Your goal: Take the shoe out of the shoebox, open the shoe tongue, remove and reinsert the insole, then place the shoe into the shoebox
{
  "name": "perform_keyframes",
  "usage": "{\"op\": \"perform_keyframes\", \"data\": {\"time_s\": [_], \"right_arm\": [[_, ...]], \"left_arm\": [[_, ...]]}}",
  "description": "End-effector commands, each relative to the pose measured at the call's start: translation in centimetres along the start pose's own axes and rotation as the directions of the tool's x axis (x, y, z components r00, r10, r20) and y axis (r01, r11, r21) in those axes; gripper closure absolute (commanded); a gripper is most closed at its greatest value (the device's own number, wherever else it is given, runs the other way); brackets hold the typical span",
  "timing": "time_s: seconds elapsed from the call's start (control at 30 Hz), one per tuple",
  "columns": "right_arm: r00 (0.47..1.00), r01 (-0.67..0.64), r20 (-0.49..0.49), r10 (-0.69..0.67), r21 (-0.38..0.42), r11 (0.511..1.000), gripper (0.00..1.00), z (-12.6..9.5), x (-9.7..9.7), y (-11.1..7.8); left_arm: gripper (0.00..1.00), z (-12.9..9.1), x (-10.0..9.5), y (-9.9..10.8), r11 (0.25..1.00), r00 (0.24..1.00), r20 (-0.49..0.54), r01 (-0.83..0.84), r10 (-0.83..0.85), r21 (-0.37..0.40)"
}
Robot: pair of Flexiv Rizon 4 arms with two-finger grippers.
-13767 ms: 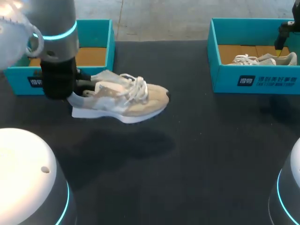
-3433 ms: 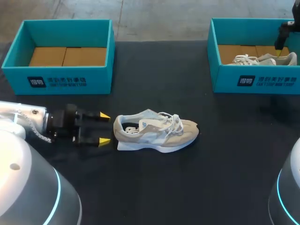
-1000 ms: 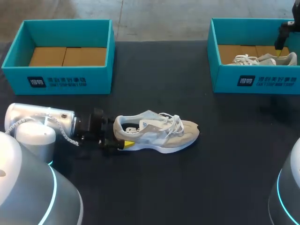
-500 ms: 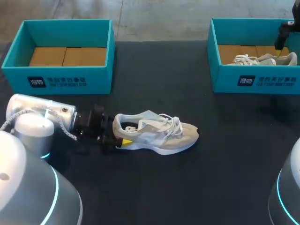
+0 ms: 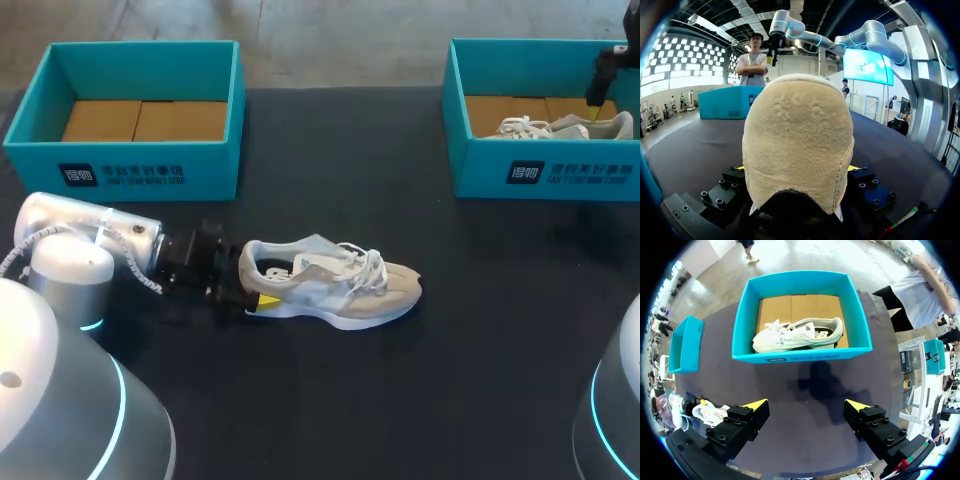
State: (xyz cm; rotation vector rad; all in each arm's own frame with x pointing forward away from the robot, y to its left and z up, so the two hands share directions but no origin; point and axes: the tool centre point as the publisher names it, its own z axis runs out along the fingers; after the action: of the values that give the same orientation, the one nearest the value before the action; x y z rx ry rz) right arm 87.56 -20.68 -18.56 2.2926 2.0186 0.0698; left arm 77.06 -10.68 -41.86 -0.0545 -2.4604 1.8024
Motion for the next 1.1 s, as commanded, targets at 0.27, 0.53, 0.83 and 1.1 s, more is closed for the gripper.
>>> {"op": "perform_keyframes", "data": {"time_s": [0.27, 0.53, 0.83, 1.1], "right_arm": [[1.0, 0.0, 0.001, 0.0, -0.002, 1.0, 0.0, 0.0, 0.0, -0.1], [1.0, 0.0, 0.001, 0.0, -0.002, 1.0, 0.0, 0.0, 0.0, -0.1], [1.0, -0.004, 0.03, 0.004, 0.002, 1.0, 0.0, -1.5, 2.0, -0.4], [0.997, -0.043, 0.069, 0.044, -0.005, 0.999, 0.0, -3.7, 7.8, -3.3]], "left_arm": [[1.0, 0.2, 0.0, 0.2, 1.0, 1.0, -0.002, 0.001, -0.001, -0.006], [1.0, 0.2, 0.0, 0.2, 1.0, 1.0, -0.002, 0.001, -0.001, -0.006], [1.0, 0.2, 0.0, 0.2, 1.0, 1.0, -0.002, 0.001, -0.001, -0.006], [1.0, 0.2, 0.0, 0.2, 1.0, 1.0, -0.002, 0.001, -0.001, -0.006]]}}
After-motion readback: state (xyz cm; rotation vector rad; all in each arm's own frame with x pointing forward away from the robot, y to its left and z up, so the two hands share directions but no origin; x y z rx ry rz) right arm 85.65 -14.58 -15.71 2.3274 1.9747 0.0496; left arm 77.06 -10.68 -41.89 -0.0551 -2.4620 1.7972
